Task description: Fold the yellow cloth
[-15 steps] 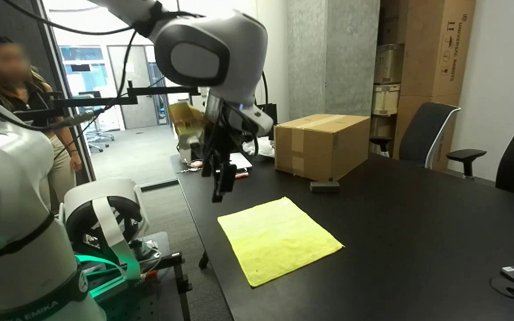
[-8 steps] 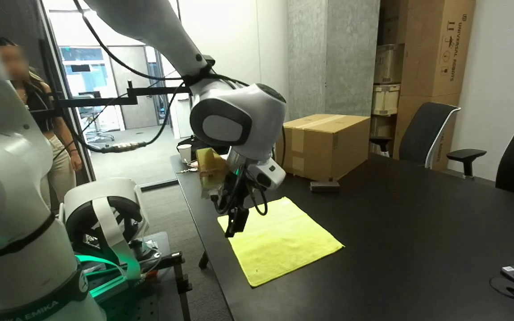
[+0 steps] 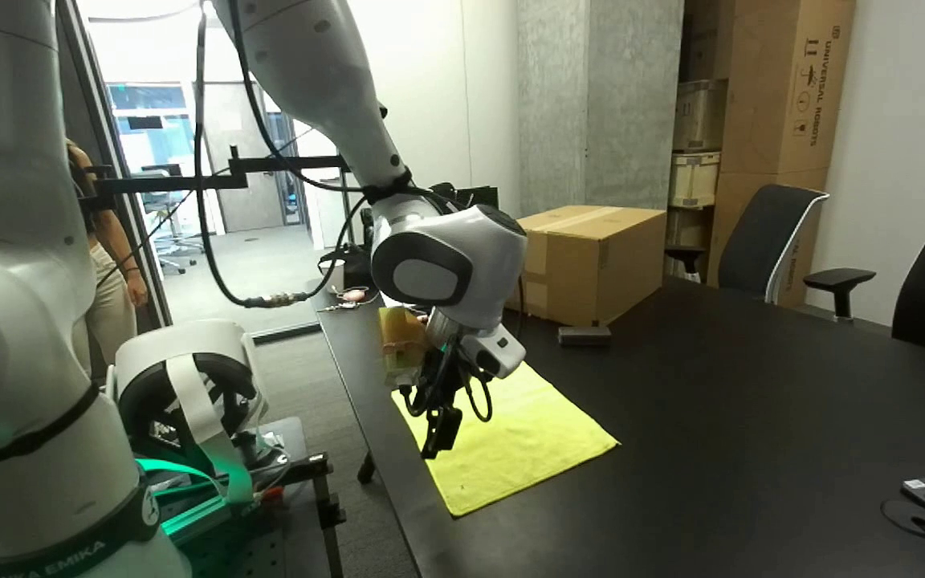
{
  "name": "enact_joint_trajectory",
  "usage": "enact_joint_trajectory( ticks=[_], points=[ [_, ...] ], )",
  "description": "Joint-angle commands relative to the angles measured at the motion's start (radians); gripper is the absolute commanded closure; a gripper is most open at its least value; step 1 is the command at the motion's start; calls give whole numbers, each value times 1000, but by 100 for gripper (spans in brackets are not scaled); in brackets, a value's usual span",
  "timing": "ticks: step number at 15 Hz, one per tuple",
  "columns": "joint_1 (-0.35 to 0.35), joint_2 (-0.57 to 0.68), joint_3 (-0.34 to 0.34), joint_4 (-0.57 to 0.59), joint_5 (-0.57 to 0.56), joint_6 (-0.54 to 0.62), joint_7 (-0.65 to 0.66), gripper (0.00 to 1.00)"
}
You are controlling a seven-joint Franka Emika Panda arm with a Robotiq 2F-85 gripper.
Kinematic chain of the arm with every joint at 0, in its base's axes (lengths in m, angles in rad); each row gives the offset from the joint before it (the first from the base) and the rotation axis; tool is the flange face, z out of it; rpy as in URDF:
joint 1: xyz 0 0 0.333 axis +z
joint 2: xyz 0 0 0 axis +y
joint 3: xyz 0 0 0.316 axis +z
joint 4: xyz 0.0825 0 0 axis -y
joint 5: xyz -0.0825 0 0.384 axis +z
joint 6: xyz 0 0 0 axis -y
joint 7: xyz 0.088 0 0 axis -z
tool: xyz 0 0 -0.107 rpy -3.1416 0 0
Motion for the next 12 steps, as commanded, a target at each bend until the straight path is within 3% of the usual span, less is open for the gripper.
enact_joint_trajectory(
  ticks=[1, 12],
  points=[
    [-15, 84, 28, 29, -20, 87, 58, 0],
    [16, 207, -16, 30, -254, 329, 258, 0]
  ],
)
